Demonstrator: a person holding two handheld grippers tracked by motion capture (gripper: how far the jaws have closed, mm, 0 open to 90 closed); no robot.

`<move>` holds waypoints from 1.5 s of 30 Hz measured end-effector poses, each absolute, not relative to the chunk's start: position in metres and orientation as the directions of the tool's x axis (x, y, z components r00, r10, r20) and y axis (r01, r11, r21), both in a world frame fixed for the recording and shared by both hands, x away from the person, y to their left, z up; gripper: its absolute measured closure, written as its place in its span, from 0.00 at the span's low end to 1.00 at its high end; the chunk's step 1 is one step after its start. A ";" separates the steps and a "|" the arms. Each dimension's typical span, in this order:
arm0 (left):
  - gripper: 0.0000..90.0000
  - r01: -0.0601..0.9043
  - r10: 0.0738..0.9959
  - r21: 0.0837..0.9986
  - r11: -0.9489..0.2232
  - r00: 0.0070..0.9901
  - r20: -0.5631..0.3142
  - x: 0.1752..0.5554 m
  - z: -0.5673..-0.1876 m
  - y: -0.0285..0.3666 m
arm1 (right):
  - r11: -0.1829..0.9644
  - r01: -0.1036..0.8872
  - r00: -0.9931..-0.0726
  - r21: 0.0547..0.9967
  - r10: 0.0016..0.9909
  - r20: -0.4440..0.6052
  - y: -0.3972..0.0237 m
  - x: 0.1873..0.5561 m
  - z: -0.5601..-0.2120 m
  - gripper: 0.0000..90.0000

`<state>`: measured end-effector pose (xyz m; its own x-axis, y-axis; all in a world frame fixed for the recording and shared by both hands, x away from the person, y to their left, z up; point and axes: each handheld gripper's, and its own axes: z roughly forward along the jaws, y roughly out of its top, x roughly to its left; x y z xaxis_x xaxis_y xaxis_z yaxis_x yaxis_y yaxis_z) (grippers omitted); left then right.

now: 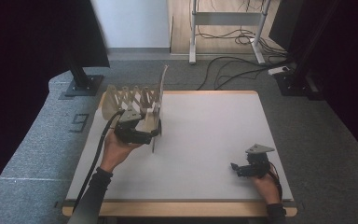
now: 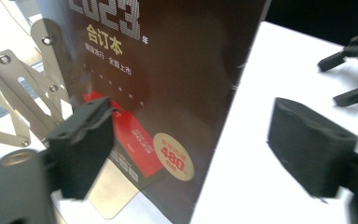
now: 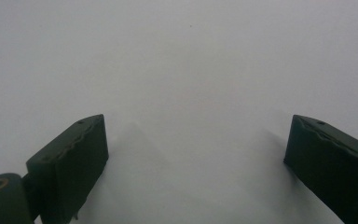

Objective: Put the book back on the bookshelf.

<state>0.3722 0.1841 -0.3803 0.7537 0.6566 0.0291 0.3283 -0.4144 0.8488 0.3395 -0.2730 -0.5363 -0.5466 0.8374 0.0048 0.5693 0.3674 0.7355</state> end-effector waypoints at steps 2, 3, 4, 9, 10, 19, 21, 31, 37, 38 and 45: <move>0.11 0.327 0.645 0.848 -0.418 0.764 0.023 0.366 -0.381 0.187 | 0.370 0.567 -0.549 0.736 0.836 0.002 -0.273 0.340 -0.536 0.06; 0.08 0.332 0.643 0.843 -0.424 0.765 0.022 0.362 -0.382 0.189 | 0.370 0.567 -0.548 0.736 0.836 0.002 -0.273 0.340 -0.536 0.06; 0.06 0.336 0.640 0.838 -0.430 0.768 0.021 0.359 -0.383 0.190 | 0.373 0.566 -0.549 0.735 0.836 0.000 -0.273 0.340 -0.536 0.06; 0.00 0.351 0.632 0.821 -0.450 0.775 0.015 0.348 -0.394 0.197 | 0.372 0.566 -0.549 0.735 0.836 -0.001 -0.273 0.340 -0.536 0.06; 0.00 0.351 0.633 0.822 -0.448 0.774 0.014 0.346 -0.396 0.199 | 0.373 0.566 -0.549 0.735 0.836 -0.001 -0.273 0.340 -0.536 0.06; 0.00 0.358 0.637 0.827 -0.433 0.771 0.000 0.332 -0.422 0.213 | 0.371 0.566 -0.548 0.736 0.836 -0.001 -0.273 0.339 -0.536 0.06; 0.00 0.363 0.637 0.824 -0.435 0.771 -0.004 0.331 -0.429 0.216 | 0.371 0.566 -0.548 0.736 0.836 0.000 -0.273 0.339 -0.536 0.06; 0.00 0.414 0.656 0.801 -0.433 0.754 -0.035 0.328 -0.464 0.227 | 0.372 0.565 -0.549 0.737 0.836 -0.002 -0.273 0.339 -0.536 0.06; 0.00 0.439 0.671 0.781 -0.444 0.741 -0.035 0.328 -0.482 0.230 | 0.372 0.564 -0.549 0.737 0.836 -0.002 -0.273 0.339 -0.536 0.06; 0.00 0.445 0.673 0.774 -0.450 0.739 -0.034 0.328 -0.486 0.231 | 0.372 0.564 -0.549 0.737 0.836 -0.002 -0.273 0.339 -0.536 0.06; 0.00 0.488 0.685 0.744 -0.457 0.727 -0.056 0.331 -0.512 0.232 | 0.372 0.564 -0.549 0.737 0.836 -0.002 -0.273 0.339 -0.536 0.06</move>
